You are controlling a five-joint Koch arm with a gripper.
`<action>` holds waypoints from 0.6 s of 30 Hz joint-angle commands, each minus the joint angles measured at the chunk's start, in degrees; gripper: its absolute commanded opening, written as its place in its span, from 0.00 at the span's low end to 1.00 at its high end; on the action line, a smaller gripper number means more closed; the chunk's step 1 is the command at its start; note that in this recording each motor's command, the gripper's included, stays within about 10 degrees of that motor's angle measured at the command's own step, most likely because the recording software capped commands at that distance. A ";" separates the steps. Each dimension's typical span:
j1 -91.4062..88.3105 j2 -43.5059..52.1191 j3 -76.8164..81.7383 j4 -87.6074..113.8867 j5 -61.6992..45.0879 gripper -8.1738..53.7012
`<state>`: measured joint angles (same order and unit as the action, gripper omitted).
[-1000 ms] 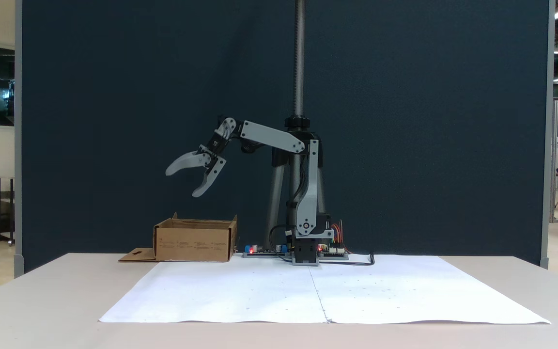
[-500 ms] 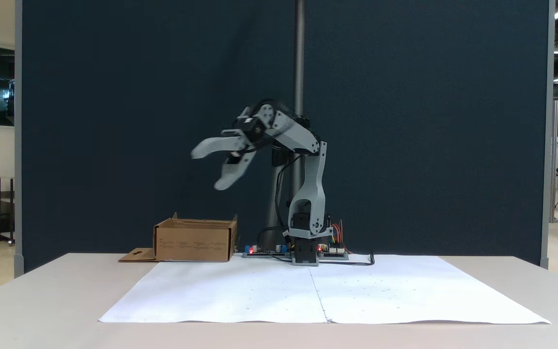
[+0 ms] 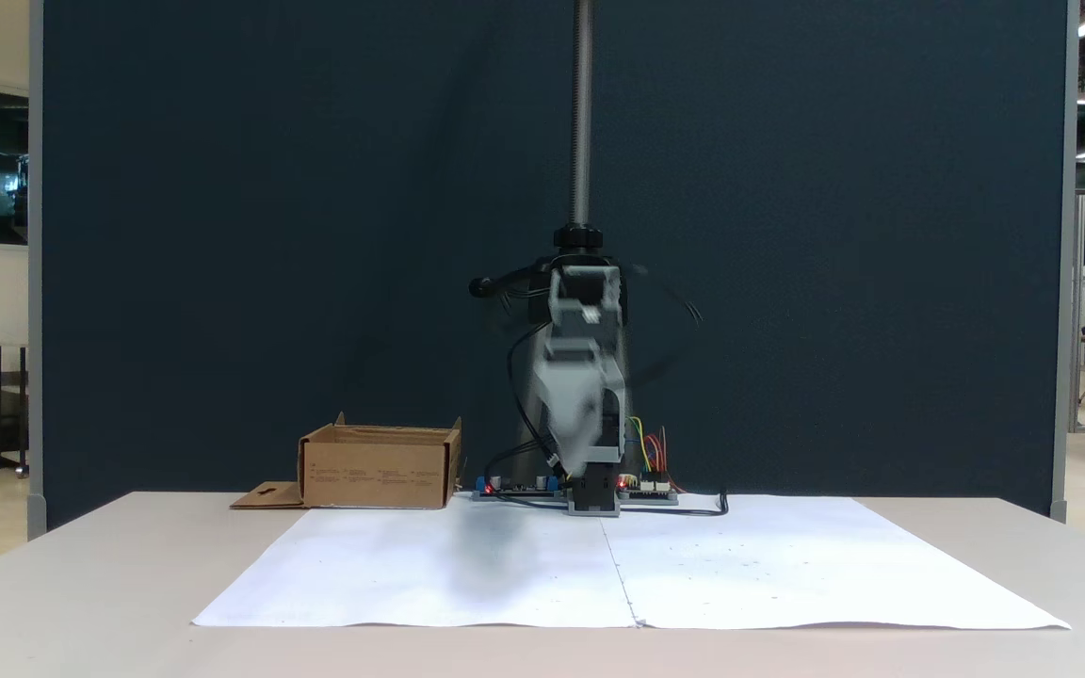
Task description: Grasp a green dice and put it in the bin.
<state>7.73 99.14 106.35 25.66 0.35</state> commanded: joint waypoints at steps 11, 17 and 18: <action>-5.36 20.13 29.53 -31.45 2.02 0.85; -8.88 29.71 42.80 -42.78 0.88 0.85; -8.96 31.03 44.82 -44.89 0.79 0.85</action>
<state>-0.44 127.53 151.96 -11.43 0.35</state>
